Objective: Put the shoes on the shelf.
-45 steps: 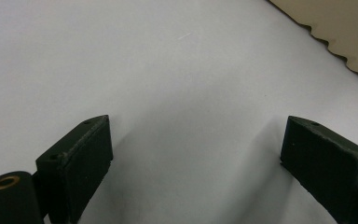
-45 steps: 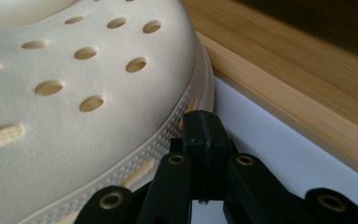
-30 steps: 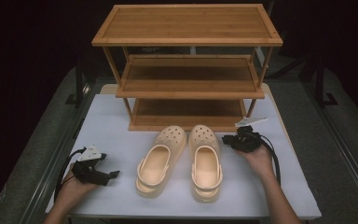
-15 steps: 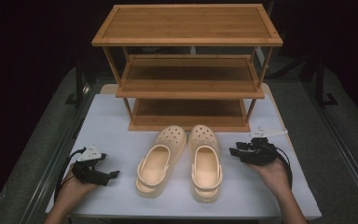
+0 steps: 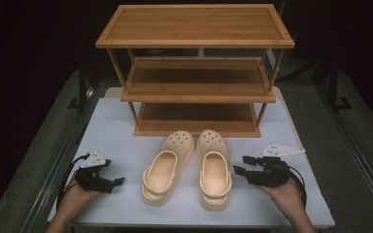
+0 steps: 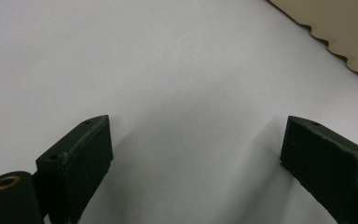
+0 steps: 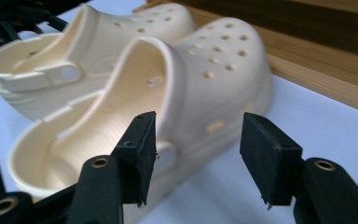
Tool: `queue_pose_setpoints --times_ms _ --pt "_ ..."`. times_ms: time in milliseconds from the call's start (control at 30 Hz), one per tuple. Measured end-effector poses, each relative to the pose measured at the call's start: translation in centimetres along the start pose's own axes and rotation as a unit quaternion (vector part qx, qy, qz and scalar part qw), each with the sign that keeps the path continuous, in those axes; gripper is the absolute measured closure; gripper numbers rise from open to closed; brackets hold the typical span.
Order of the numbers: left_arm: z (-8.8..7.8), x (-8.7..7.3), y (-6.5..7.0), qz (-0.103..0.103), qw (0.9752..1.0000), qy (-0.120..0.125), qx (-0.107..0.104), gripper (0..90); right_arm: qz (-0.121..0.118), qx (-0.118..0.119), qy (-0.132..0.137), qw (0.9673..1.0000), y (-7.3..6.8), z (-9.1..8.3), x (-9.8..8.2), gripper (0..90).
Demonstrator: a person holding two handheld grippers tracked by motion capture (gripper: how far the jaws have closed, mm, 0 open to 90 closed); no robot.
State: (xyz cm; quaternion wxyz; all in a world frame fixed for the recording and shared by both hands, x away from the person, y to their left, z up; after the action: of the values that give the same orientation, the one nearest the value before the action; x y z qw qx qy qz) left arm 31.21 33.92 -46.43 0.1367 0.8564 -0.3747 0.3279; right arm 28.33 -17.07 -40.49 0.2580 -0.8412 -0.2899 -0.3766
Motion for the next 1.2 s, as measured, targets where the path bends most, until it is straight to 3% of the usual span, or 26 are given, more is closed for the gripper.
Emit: queue_pose_setpoints --times_ms 167,300,467,600,733,833,933,1000,1033,1100,1200 --pt "-0.1 0.1 0.0 -0.005 1.0000 0.002 -0.001 8.7 -0.011 0.007 -0.010 0.9999 -0.5 1.3 0.5 45.1" --pt "-0.5 1.1 0.6 -0.004 0.9997 0.019 -0.016 8.7 -0.013 0.012 -0.015 0.9997 -0.5 2.4 1.1 45.1" --pt "-1.3 3.5 1.7 0.008 0.9983 0.043 -0.037 8.7 -0.018 0.012 -0.021 0.9996 -0.6 3.0 1.4 45.1" --pt "-1.8 6.4 3.1 0.023 0.9953 0.065 -0.067 8.7 -0.021 0.010 -0.025 0.9994 -0.5 3.4 1.7 45.0" --pt "-1.7 8.1 3.9 0.037 0.9938 0.069 -0.078 8.7 -0.022 0.011 -0.025 0.9994 -0.4 3.6 2.1 44.8" --pt "-1.1 10.8 4.8 0.053 0.9913 0.078 -0.091 8.7 -0.026 0.011 -0.023 0.9993 -0.6 3.8 2.6 44.7" --pt "-0.2 12.2 5.4 0.063 0.9902 0.074 -0.101 8.7 -0.031 0.012 -0.019 0.9993 -0.7 4.1 2.9 44.5" --pt "0.1 12.5 5.5 0.066 0.9900 0.070 -0.103 9.4 -0.031 0.012 -0.018 0.9993 -0.8 4.2 2.9 44.5" --pt "0.4 12.7 5.6 0.069 0.9894 0.071 -0.106 15.5 -0.032 0.012 -0.020 0.9992 -0.9 4.4 2.8 44.5" --pt "1.3 13.0 5.8 0.067 0.9897 0.065 -0.109 16.3 -0.032 0.011 -0.022 0.9992 -0.9 4.5 2.8 44.0" --pt "2.4 13.1 5.8 0.065 0.9906 0.060 -0.104 25.9 -0.030 0.008 -0.023 0.9992 -0.7 4.6 2.6 43.9"
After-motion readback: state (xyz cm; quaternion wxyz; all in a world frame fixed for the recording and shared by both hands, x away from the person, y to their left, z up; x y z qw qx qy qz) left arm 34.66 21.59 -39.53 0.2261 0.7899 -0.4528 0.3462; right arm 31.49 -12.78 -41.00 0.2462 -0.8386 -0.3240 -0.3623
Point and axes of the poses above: each handheld gripper's, and its own axes: z roughly forward along the jaws, x roughly out of its top, y roughly to its right, the point moved 2 cm from there along z, roughly forward along the jaws, and after that the axes turned 3 degrees about -y, right-handed, at the moved point
